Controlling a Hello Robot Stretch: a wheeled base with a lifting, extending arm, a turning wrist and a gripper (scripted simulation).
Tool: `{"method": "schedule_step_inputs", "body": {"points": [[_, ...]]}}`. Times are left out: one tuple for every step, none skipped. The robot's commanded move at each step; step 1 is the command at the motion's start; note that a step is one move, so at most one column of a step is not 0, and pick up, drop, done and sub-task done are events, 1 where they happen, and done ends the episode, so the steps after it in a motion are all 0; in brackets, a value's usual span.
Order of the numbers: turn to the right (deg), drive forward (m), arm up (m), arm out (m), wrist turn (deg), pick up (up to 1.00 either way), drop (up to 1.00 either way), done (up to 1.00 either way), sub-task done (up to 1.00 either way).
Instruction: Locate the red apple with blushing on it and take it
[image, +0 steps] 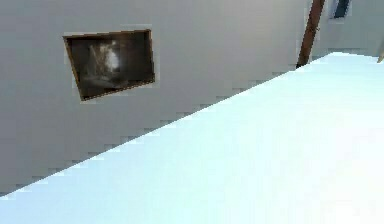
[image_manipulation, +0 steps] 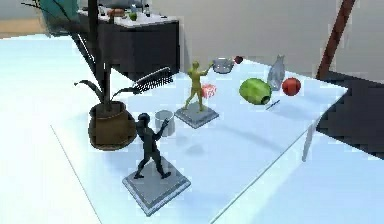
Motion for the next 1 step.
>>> {"method": "schedule_step_inputs", "body": {"points": [[0.0,0.15,0.0,0.0,0.0,0.0,0.0,0.0,0.0]]}}
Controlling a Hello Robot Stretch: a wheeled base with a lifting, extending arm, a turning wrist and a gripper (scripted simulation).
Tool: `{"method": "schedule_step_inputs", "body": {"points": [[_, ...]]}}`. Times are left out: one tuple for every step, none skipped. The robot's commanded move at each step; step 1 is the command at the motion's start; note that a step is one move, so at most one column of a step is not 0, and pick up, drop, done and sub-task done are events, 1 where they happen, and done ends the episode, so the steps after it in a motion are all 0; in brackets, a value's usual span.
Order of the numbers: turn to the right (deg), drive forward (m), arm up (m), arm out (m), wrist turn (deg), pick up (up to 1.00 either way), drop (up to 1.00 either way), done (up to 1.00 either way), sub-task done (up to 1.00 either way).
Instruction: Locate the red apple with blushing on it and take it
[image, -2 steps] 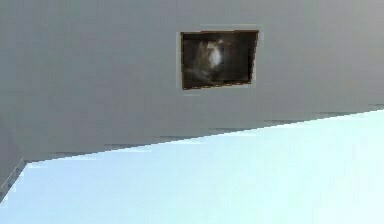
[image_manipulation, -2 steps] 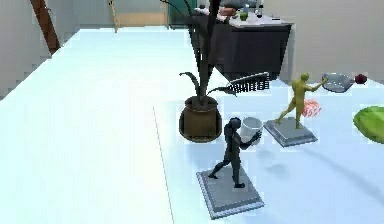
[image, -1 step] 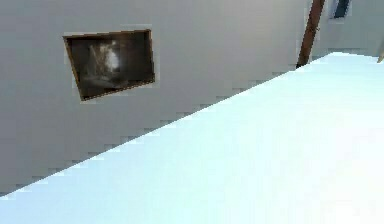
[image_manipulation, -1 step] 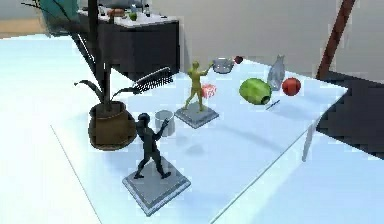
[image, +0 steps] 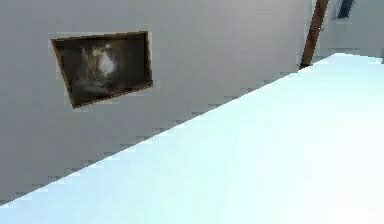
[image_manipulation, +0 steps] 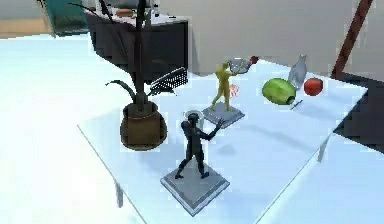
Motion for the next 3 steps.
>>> {"method": "schedule_step_inputs", "body": {"points": [[45.0,0.0,0.0,0.0,0.0,0.0,0.0,0.0,0.0],[0.0,1.0,0.0,0.0,0.0,0.0,0.0,0.0,0.0],[3.0,0.0,0.0,0.0,0.0,0.0,0.0,0.0,0.0]]}}
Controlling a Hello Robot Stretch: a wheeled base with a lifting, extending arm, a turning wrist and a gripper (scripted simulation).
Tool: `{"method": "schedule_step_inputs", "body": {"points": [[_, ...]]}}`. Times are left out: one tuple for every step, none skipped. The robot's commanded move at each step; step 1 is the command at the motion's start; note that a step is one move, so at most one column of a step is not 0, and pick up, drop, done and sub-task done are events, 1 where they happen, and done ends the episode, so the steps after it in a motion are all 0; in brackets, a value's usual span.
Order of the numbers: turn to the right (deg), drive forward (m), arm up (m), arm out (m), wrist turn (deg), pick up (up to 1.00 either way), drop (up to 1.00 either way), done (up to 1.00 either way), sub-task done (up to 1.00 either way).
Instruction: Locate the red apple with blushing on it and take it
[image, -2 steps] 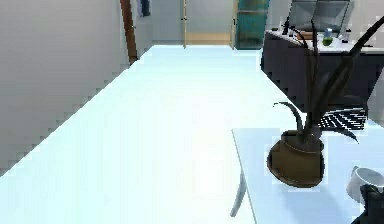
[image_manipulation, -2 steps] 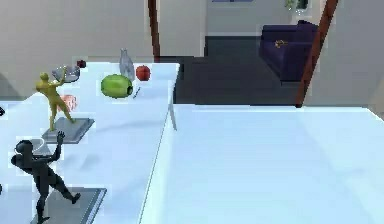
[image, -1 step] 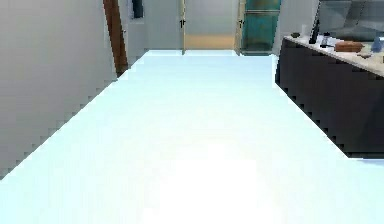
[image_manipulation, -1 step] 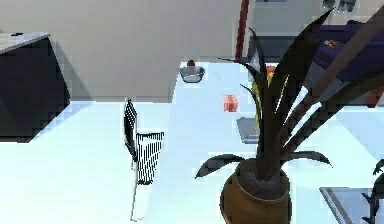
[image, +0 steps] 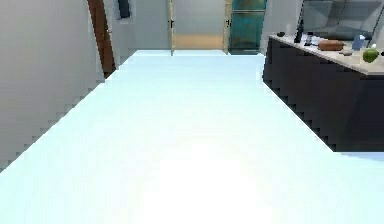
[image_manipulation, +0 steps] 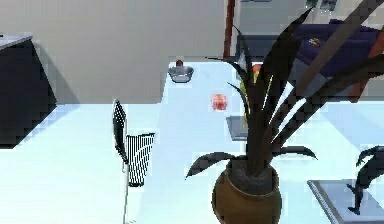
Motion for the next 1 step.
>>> {"method": "schedule_step_inputs", "body": {"points": [[0.0,0.2,0.0,0.0,0.0,0.0,0.0,0.0,0.0]]}}
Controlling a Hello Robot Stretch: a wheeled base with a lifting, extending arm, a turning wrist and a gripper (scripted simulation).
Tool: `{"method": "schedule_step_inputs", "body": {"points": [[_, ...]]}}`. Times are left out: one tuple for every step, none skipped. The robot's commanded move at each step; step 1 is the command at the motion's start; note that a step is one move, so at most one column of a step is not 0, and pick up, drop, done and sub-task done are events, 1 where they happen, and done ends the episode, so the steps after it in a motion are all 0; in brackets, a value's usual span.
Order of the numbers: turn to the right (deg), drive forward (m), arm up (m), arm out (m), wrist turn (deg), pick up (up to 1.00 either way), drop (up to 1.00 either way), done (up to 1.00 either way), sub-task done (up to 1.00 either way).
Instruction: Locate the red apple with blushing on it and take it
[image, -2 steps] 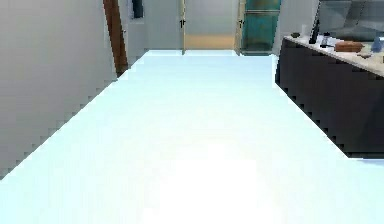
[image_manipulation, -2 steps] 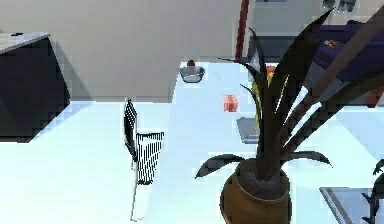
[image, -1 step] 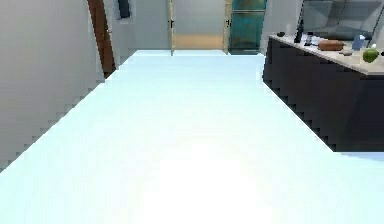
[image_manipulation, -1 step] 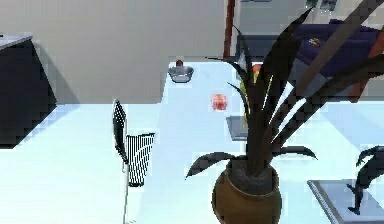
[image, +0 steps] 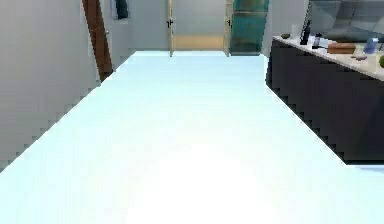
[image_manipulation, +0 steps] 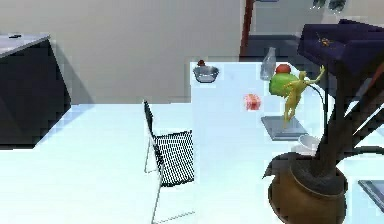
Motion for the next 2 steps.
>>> {"method": "schedule_step_inputs", "body": {"points": [[36.0,0.0,0.0,0.0,0.0,0.0,0.0,0.0,0.0],[0.0,0.2,0.0,0.0,0.0,0.0,0.0,0.0,0.0]]}}
